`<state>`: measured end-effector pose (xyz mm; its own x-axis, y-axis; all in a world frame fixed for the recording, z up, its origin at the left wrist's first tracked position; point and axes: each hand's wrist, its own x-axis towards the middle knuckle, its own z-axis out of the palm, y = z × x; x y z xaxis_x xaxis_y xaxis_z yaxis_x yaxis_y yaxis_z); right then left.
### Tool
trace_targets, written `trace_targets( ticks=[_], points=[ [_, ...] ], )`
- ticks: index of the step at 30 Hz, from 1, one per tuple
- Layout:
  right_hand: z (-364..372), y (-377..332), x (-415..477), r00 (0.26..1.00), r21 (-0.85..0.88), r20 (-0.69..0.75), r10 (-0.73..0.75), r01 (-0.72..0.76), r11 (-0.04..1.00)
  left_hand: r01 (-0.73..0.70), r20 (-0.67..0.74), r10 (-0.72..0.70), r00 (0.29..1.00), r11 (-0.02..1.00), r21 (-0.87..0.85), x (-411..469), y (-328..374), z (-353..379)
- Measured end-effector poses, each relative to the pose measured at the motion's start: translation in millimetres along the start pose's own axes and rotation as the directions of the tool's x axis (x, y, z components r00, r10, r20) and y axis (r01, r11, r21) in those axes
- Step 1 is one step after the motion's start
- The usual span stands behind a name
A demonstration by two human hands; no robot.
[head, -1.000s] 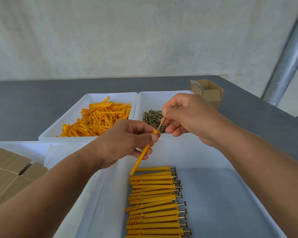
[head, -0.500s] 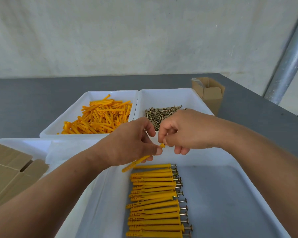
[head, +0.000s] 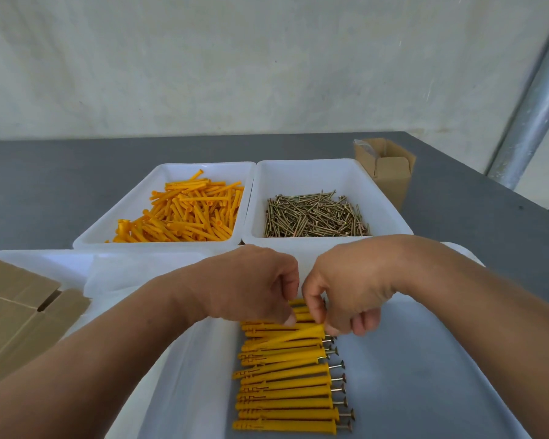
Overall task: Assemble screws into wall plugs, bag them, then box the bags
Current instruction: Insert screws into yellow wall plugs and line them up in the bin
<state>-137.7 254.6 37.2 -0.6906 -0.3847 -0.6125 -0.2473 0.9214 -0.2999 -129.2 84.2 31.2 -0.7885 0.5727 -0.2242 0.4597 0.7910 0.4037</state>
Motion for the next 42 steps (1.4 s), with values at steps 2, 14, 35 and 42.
trace_targets(
  ticks=[2,14,35,42],
  points=[
    [3.0,-2.1,1.8,0.999,-0.009,0.037,0.018,-0.018,1.000,-0.016,0.033,0.013,0.999,0.997,0.081,-0.6,1.7,0.7],
    [1.4,-4.0,1.9,0.997,-0.017,0.044,0.071,-0.070,0.997,-0.056,-0.193,0.062,0.979,0.998,0.036,2.5,-8.7,-1.3],
    [-15.5,50.6,40.8,0.823,0.017,-0.529,0.209,-0.236,0.972,0.612,-0.474,-0.497,0.727,0.781,0.120,21.1,-105.5,-12.5],
    [-16.6,53.4,46.2,0.810,0.020,-0.545,0.216,-0.244,0.969,0.611,-0.439,-0.497,0.748,0.774,0.166,23.3,-109.0,-14.1]
  ],
)
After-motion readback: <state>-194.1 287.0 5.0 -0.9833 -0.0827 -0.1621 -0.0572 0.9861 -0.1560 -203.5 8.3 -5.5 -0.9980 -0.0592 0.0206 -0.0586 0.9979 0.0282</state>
